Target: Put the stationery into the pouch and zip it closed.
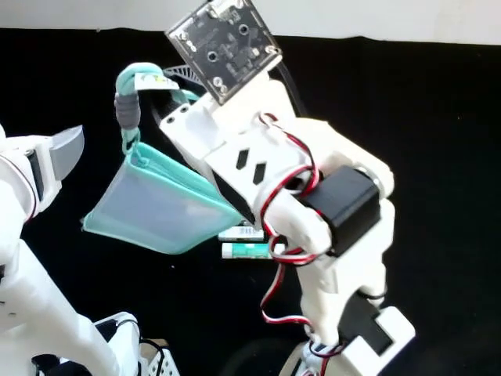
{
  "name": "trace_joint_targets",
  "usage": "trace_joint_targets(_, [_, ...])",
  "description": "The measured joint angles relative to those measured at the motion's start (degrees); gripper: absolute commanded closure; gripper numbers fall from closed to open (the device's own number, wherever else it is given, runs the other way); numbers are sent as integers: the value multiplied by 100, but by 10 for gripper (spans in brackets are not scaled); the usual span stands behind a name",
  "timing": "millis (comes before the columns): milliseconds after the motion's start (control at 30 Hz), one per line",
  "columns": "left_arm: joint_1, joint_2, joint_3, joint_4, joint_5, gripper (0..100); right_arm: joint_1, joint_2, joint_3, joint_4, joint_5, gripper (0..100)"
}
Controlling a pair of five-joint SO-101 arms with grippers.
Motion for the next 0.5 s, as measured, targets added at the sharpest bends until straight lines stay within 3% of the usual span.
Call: trace_joint_targets(500, [774, 0, -229, 0, 9, 650, -9, 202, -404, 0, 9, 990])
